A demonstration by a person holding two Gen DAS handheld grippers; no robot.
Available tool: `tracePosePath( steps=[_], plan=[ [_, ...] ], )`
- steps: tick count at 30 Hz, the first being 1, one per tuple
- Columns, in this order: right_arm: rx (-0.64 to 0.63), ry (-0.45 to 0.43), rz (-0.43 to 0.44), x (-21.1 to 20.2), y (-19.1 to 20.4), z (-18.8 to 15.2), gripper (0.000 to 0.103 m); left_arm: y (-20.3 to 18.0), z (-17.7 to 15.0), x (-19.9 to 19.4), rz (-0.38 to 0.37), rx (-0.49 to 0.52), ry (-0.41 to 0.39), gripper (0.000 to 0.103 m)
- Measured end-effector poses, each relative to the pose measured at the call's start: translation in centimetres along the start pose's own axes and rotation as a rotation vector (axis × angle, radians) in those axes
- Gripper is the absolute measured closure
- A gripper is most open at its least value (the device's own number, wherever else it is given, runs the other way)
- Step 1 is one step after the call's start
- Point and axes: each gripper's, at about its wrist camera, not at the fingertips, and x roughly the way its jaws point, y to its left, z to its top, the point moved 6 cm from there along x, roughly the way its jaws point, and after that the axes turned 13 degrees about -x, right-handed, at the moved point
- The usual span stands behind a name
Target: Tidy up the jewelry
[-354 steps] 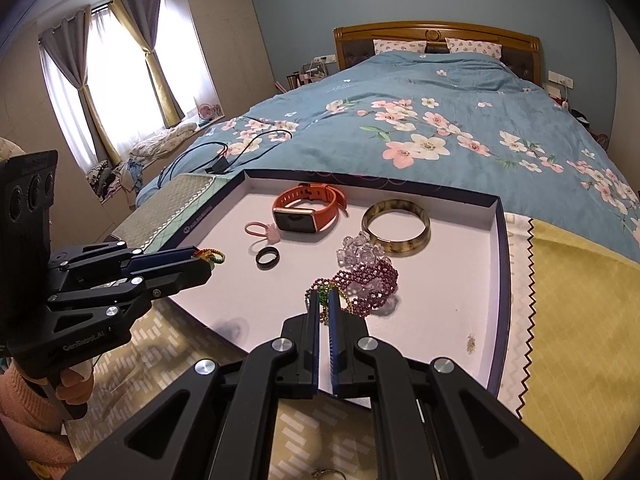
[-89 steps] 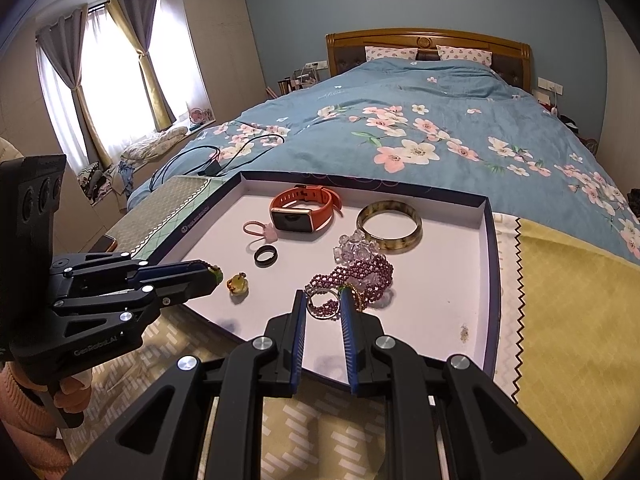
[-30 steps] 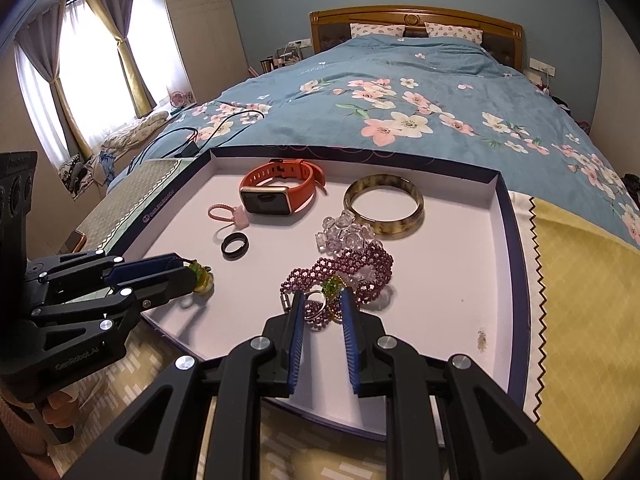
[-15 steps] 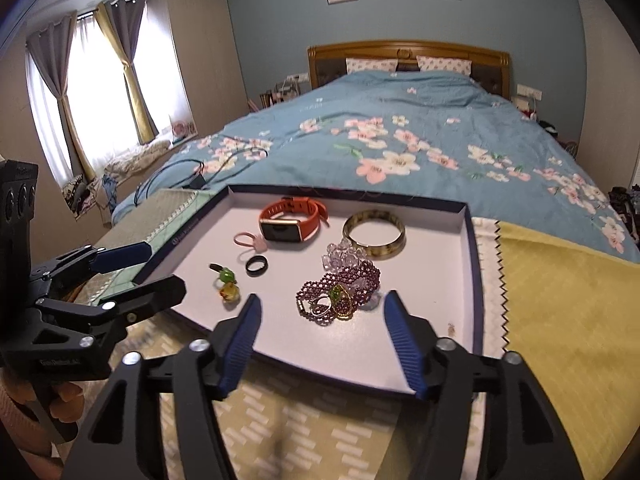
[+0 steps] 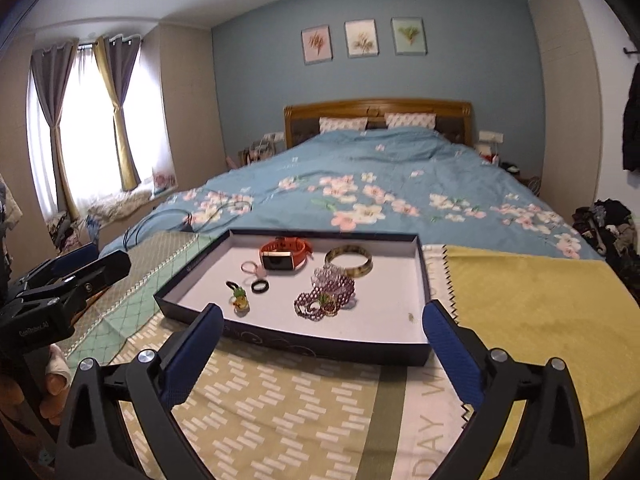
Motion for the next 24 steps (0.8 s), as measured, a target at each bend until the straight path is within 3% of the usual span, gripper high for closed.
tracePosePath(
  steps=[6,24],
  plan=[
    [-0.018,-0.098,-0.047,-2.6,0.6,0.4,0.007,-0.8,-0.3,-3.0,0.003,0.025,-0.097,0.005],
    [-0.036,-0.159,-0.11,-4.7,1.3,0.3,0.007,-1.7,0.1,-6.6,-0.02,0.003,-0.183,0.005]
  ],
)
